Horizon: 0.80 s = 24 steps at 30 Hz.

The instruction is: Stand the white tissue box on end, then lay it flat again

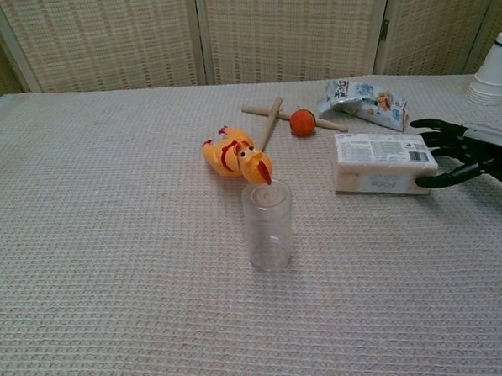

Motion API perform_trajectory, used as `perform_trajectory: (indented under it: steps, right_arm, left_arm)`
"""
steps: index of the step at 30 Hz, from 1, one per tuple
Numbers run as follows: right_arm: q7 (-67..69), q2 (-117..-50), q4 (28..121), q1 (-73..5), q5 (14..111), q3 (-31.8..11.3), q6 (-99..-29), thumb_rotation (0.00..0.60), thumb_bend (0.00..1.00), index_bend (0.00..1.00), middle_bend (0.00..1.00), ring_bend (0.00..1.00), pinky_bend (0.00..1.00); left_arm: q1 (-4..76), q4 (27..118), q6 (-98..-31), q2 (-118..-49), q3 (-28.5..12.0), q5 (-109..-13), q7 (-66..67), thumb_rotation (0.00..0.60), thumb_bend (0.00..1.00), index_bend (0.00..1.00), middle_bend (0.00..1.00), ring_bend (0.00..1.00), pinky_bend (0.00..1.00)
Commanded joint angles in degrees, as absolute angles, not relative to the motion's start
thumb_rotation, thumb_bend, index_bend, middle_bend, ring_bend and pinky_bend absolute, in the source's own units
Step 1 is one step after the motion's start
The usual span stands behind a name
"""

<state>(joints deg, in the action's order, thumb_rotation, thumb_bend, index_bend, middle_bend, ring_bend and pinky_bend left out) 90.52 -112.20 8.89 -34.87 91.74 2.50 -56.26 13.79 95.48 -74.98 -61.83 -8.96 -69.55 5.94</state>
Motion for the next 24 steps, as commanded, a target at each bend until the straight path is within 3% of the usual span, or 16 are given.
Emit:
perform_trajectory:
  steps: [1,6,8,12,14,18,21,24]
  right_arm:
    - [90.49,-111.38,9.34,-35.09,92.16,2.88,-56.96,0.6,0.07,0.0,0.0,0.0,0.0]
    - [90.23,-107.84,11.33,-34.32,92.67,3.02,-63.37,0.6,0.02,0.0,0.0,0.0,0.0]
    - [89.13,-105.34,13.4,-32.88,92.05,1.75,-71.65,0.6,0.02,0.0,0.0,0.0,0.0]
    - [77.37,-101.88,21.71,-29.78,87.04,-5.54,-90.5,0.6,0.03,0.0,0.0,0.0,0.0]
    - [65.23,-96.94,30.1,-27.3,88.12,-4.93,-95.88,0.6,0.09,0.01,0.0,0.0,0.0]
    - [32.83,-81.51,60.51,-20.52,89.47,-1.55,-99.56,0.6,0.29,0.01,0.0,0.0,0.0]
    - [12.24,-70.84,80.51,-16.45,89.24,2.25,-98.22,0.6,0.29,0.0,0.0,0.0,0.0]
    - [0.17,-61.65,93.3,-13.37,86.93,5.07,-96.2,0.6,0.29,0.0,0.0,0.0,0.0]
  left_arm:
    - [13.78,95.53,-75.04,-61.8,-8.97,-69.59,5.87,0.6,0.63,0.17,0.0,0.0,0.14]
    - [13.73,95.44,-75.1,-61.76,-8.98,-69.6,5.68,0.6,0.63,0.17,0.0,0.0,0.14]
    - [13.76,95.37,-74.97,-61.77,-8.98,-69.56,5.55,0.6,0.63,0.17,0.0,0.0,0.14]
    - [13.87,95.24,-74.76,-61.87,-8.92,-69.51,5.67,0.6,0.63,0.17,0.0,0.0,0.14]
    - [13.95,95.26,-74.61,-61.89,-8.89,-69.48,5.76,0.6,0.63,0.17,0.0,0.0,0.14]
    - [14.14,95.29,-74.41,-62.1,-8.76,-69.67,6.04,0.6,0.63,0.17,0.0,0.0,0.14]
    - [14.28,95.75,-73.8,-62.08,-8.45,-69.95,5.71,0.6,0.63,0.17,0.0,0.0,0.14]
    - [14.35,96.03,-73.95,-62.13,-8.24,-70.45,6.15,0.6,0.63,0.17,0.0,0.0,0.14]
